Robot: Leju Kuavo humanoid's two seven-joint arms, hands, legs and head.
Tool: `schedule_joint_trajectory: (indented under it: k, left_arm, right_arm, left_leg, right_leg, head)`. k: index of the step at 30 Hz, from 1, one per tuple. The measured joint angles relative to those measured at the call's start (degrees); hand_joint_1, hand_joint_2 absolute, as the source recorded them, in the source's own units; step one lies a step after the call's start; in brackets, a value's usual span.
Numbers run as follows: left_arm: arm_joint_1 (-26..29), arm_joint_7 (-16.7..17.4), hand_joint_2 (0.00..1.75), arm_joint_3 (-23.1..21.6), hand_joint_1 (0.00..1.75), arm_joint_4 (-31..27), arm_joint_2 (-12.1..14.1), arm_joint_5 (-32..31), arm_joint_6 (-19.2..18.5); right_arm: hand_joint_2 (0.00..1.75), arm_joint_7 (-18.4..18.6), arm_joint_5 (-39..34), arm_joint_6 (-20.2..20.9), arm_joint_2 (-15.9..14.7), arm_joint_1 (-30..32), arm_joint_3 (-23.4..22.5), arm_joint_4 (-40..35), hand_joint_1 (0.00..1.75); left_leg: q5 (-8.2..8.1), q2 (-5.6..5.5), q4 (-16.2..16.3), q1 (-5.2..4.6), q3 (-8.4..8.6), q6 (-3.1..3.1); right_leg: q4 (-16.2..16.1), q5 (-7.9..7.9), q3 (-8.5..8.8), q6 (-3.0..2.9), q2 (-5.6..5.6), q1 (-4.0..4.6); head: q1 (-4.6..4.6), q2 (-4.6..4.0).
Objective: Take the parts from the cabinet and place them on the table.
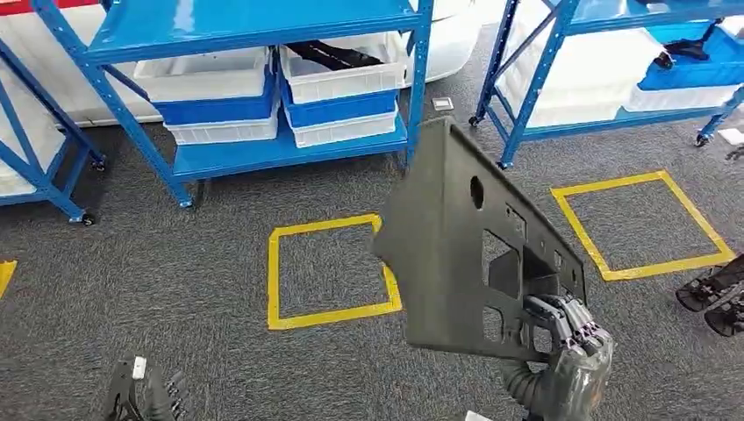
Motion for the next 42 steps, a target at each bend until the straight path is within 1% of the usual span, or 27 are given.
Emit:
schedule_joint_trajectory:
  k: [1, 2, 4, 6, 8, 10, 11, 12, 14, 16, 18, 21, 22, 23, 25, 26, 27, 31, 32, 33, 34, 36, 37, 39, 40, 41, 42]
  left_arm:
    - [0.71, 0.28, 0.0, -1.81, 0.0, -0.31, 0.31, 1.27, 0.85]
    - [1.2, 0.59, 0.0, -3.82, 0.0, -0.7, 0.7, 2.29, 1.38]
    - [2.04, 0.96, 0.0, -6.5, 0.0, -1.18, 1.4, 4.01, 2.9]
    - [3.3, 1.09, 0.0, -9.4, 0.0, -1.33, 2.25, 6.96, 5.98]
    - [4.67, 1.05, 0.0, -12.92, 0.0, -1.66, 3.3, 8.67, 8.57]
    - [5.04, 0.13, 0.0, -16.19, 0.0, -2.38, 3.8, 8.54, 12.13]
    - [5.17, -0.29, 0.0, -17.5, 0.0, -2.86, 4.13, 8.19, 13.82]
    - [5.36, -0.33, 0.0, -18.49, 0.0, -3.08, 4.39, 7.95, 14.62]
    - [5.89, -0.24, 0.0, -20.26, 0.0, -3.65, 4.68, 8.06, 14.82]
    - [5.96, -0.24, 0.0, -21.83, 0.0, -3.98, 4.81, 8.58, 14.82]
    - [5.96, -0.26, 0.0, -23.03, 0.0, -4.13, 5.2, 8.67, 14.66]
    - [6.21, -0.22, 0.0, -23.79, 0.0, -4.13, 5.57, 8.52, 14.51]
    - [6.21, -0.18, 0.0, -23.97, 0.0, -4.11, 5.64, 8.32, 14.42]
    - [6.16, -0.18, 0.0, -24.29, 0.0, -4.11, 5.68, 7.93, 14.36]
    - [5.96, -0.15, 0.0, -24.73, 0.0, -4.11, 5.75, 7.6, 14.29]
    - [5.82, -0.15, 0.0, -24.93, 0.0, -4.11, 5.79, 7.42, 14.27]
    - [5.79, -0.16, 0.0, -25.08, 0.0, -4.11, 5.83, 7.4, 14.27]
    - [5.46, -0.13, 0.0, -25.37, 0.0, -4.06, 6.05, 7.53, 13.07]
    - [5.28, -0.2, 0.0, -25.48, 0.0, -4.06, 6.25, 7.67, 12.76]
    - [5.2, -0.39, 0.0, -25.52, 0.0, -3.95, 6.44, 7.69, 12.74]
    - [5.17, -0.51, 0.0, -25.56, 0.0, -3.87, 6.53, 7.66, 12.78]
    - [5.27, -0.61, 0.0, -25.52, 0.0, -3.58, 6.73, 7.23, 13.37]
    - [5.3, -0.61, 0.0, -25.5, 0.0, -3.47, 6.77, 6.86, 13.52]
    - [5.25, -0.61, 0.0, -25.5, 0.0, -3.45, 6.77, 6.13, 14.27]
    - [5.18, -0.64, 0.0, -25.5, 0.0, -3.45, 6.8, 5.83, 14.49]
    - [5.18, -0.64, 0.0, -25.45, 0.0, -3.45, 6.86, 5.61, 14.53]
    - [5.18, -0.64, 0.0, -25.41, 0.0, -3.43, 6.95, 5.52, 14.53]
  right_arm:
    - [1.75, 0.0, -0.48, 0.0, -0.24, 0.04, 0.15, 0.0, 1.75]
    - [1.75, 0.0, -0.87, 0.0, -0.39, 0.0, 0.26, 0.0, 1.75]
    - [1.75, -0.28, -0.98, 0.0, -0.55, -0.19, 0.44, 0.0, 1.75]
    - [1.75, -0.46, -0.61, 0.0, -0.57, -0.16, 0.44, 0.09, 1.75]
    - [1.75, -0.28, -0.02, 0.0, -0.59, 0.01, 0.44, 0.13, 1.75]
    - [1.75, 0.35, 1.58, 0.0, -0.59, 0.06, 0.44, 0.11, 1.75]
    - [1.75, 0.79, 2.5, 0.0, -0.59, 0.07, 0.44, 0.09, 1.75]
    - [1.75, 1.05, 3.22, 0.0, -0.59, -0.08, 0.44, 0.09, 1.75]
    - [1.75, 2.23, 5.21, 0.0, -0.63, -0.14, 0.46, 0.09, 1.75]
    - [1.75, 4.36, 8.79, 0.0, -0.81, -0.37, 0.39, 0.15, 1.75]
    - [1.75, 7.55, 15.0, 0.0, -1.03, -1.97, 0.24, 0.67, 1.75]
    - [1.75, 13.47, 24.12, 0.0, -1.55, -4.05, -0.59, 1.99, 1.75]
    - [1.75, 15.49, 26.7, 0.0, -1.9, -4.36, -0.96, 2.45, 1.75]
    - [1.75, 17.43, 29.32, 0.0, -2.44, -4.72, -1.22, 2.8, 1.75]
    - [1.75, 20.13, 32.98, 0.0, -3.38, -5.63, -1.47, 3.34, 1.75]
    - [1.75, 20.42, 33.36, 0.0, -3.78, -6.04, -1.57, 3.54, 1.75]
    - [1.75, 20.52, 33.64, 0.0, -4.15, -6.5, -1.75, 3.76, 1.75]
    - [1.75, 18.2, 34.06, 0.0, -4.83, -6.82, -3.0, 4.68, 1.75]
    - [1.75, 16.43, 34.1, 0.0, -4.83, -7.03, -3.67, 4.98, 1.75]
    - [1.75, 14.29, 34.1, 0.0, -4.66, -7.38, -4.61, 5.26, 1.75]
    - [1.75, 12.03, 34.12, 0.0, -4.15, -7.64, -5.62, 5.73, 1.75]
    - [1.75, 7.44, 34.19, 0.0, -3.12, -7.66, -7.85, 6.6, 1.75]
    - [1.75, 4.8, 34.19, 0.0, -2.54, -7.65, -9.24, 7.08, 1.75]
    - [1.75, 1.66, 34.19, 0.0, -1.26, -7.65, -11.9, 7.67, 1.75]
    - [1.75, 0.61, 34.19, 0.0, -0.63, -7.71, -13.36, 7.94, 1.75]
    - [1.75, 0.0, 34.19, 0.0, -0.24, -7.78, -14.47, 8.13, 1.75]
    - [1.75, -0.5, 34.16, 0.0, 0.11, -8.0, -15.64, 8.37, 1.75]
  left_leg:
    - [-0.44, -0.53, 0.15, 0.34, -0.27, -0.52]
    - [-2.25, -3.17, 1.73, 0.59, -0.77, -0.8]
    - [-7.3, -6.13, 9.46, 0.52, -3.87, -0.7]
    - [-9.9, -6.54, 16.79, 0.53, -6.93, -0.53]
    - [-8.1, -6.74, 15.63, 0.49, -6.26, 0.01]
    - [-2.77, -8.31, 6.61, 0.45, -1.93, 0.87]
    - [-1.49, -11.58, 2.58, 0.49, -0.23, 1.31]
    - [-1.72, -13.52, 1.66, 0.59, 0.1, 1.45]
    - [-1.94, -12.1, 1.24, 0.05, 0.21, 1.21]
    - [-1.31, -10.48, 0.37, 0.12, 0.36, 1.82]
    - [-0.81, -8.53, -0.07, 0.11, 0.19, 2.39]
    - [-0.7, -5.59, -0.03, -0.28, -0.27, 2.55]
    - [-0.64, -4.79, -0.02, -0.36, -0.35, 2.56]
    - [-0.63, -3.93, -0.01, -0.41, -0.38, 2.56]
    - [-0.64, -2.58, -0.01, -0.46, -0.16, 2.54]
    - [-0.65, -2.07, 0.02, -0.53, 0.03, 2.5]
    - [-0.8, -1.59, 0.22, -1.1, 0.01, 2.21]
    - [-0.67, 0.41, 0.17, -1.04, 0.08, 1.3]
    - [-1.46, -0.89, 0.74, -0.53, -0.26, 0.74]
    - [-3.48, -3.86, 3.04, -0.39, -1.14, 0.56]
    - [-6.05, -5.69, 7.31, -0.28, -2.81, 0.42]
    - [-9.79, -6.82, 16.29, -0.27, -6.86, 0.0]
    - [-9.93, -6.85, 18.44, -0.25, -7.93, -0.09]
    - [-6.45, -6.93, 14.7, -0.01, -6.42, -0.09]
    - [-3.36, -7.38, 9.35, 0.22, -3.91, -0.05]
    - [-0.98, -8.8, 4.44, 0.56, -1.63, -0.05]
    - [-1.29, -11.78, 2.14, 0.84, -0.58, -0.17]
  right_leg:
    - [-0.16, 0.31, 0.68, -0.63, 0.58, -0.57]
    - [-0.17, 0.51, 0.33, -0.95, 1.01, -0.55]
    - [-0.11, 0.95, -0.11, -1.63, 1.83, -0.26]
    - [-0.08, 1.2, -0.43, -2.01, 3.21, 0.19]
    - [-0.03, 1.22, -0.45, -2.0, 4.77, 0.45]
    - [0.0, 1.27, -0.24, -1.92, 6.23, 0.56]
    - [-0.02, 1.32, -0.31, -1.84, 6.73, 0.42]
    - [0.33, 1.49, -0.7, -1.48, 7.11, 1.13]
    - [0.13, 1.98, -1.49, -0.72, 8.53, 0.36]
    - [-0.08, 2.44, -2.59, 0.17, 9.46, 0.59]
    - [4.06, -0.14, -4.47, -0.22, 3.35, 0.88]
    - [16.76, -5.46, -10.22, -0.4, 2.22, 0.74]
    - [18.39, -5.68, -10.61, 0.0, 2.17, 0.74]
    - [16.68, -4.89, -9.33, 0.47, 2.03, 0.73]
    - [6.4, -1.33, -3.13, 1.17, 0.9, 0.79]
    - [1.31, 0.05, -0.13, 1.02, -1.52, 1.03]
    - [-1.13, 0.01, 0.75, 0.19, -3.59, 1.7]
    - [-1.31, 0.95, -0.17, -1.34, -0.82, 1.61]
    - [-1.58, 1.3, 0.58, -1.83, -0.2, 0.59]
    - [-1.52, 1.6, 0.33, -2.4, 0.44, 0.62]
    - [-1.54, 1.67, 0.18, -2.56, 0.87, 0.65]
    - [-1.47, 1.82, -0.03, -2.71, 2.15, 0.68]
    - [-1.4, 1.91, -0.07, -2.82, 2.88, 0.7]
    - [-1.26, 1.93, -0.03, -2.84, 4.24, 0.67]
    - [-1.08, 1.92, 0.01, -2.82, 5.02, 0.62]
    - [-0.84, 1.91, -0.03, -2.79, 5.69, 0.6]
    - [-0.54, 1.85, -0.51, -2.57, 6.23, 0.93]
  head:
    - [-0.04, 0.0]
    - [-0.11, 0.0]
    - [-0.33, 0.0]
    - [-0.31, 0.0]
    - [-0.31, 0.0]
    - [-0.33, 0.0]
    - [-0.29, 0.0]
    - [-0.13, 0.0]
    - [-0.31, 0.0]
    - [-0.31, 0.0]
    - [0.15, 0.0]
    - [0.2, 0.0]
    - [0.28, 0.0]
    - [0.26, 0.0]
    - [0.28, 0.0]
    - [0.37, 0.0]
    - [0.35, 0.0]
    - [0.26, 0.0]
    - [0.24, 0.0]
    - [0.04, 0.0]
    - [-0.09, 0.0]
    - [-0.13, 0.0]
    - [-0.13, 0.0]
    - [-0.15, 0.0]
    - [-0.13, 0.0]
    - [-0.15, 0.0]
    - [-0.06, 0.0]
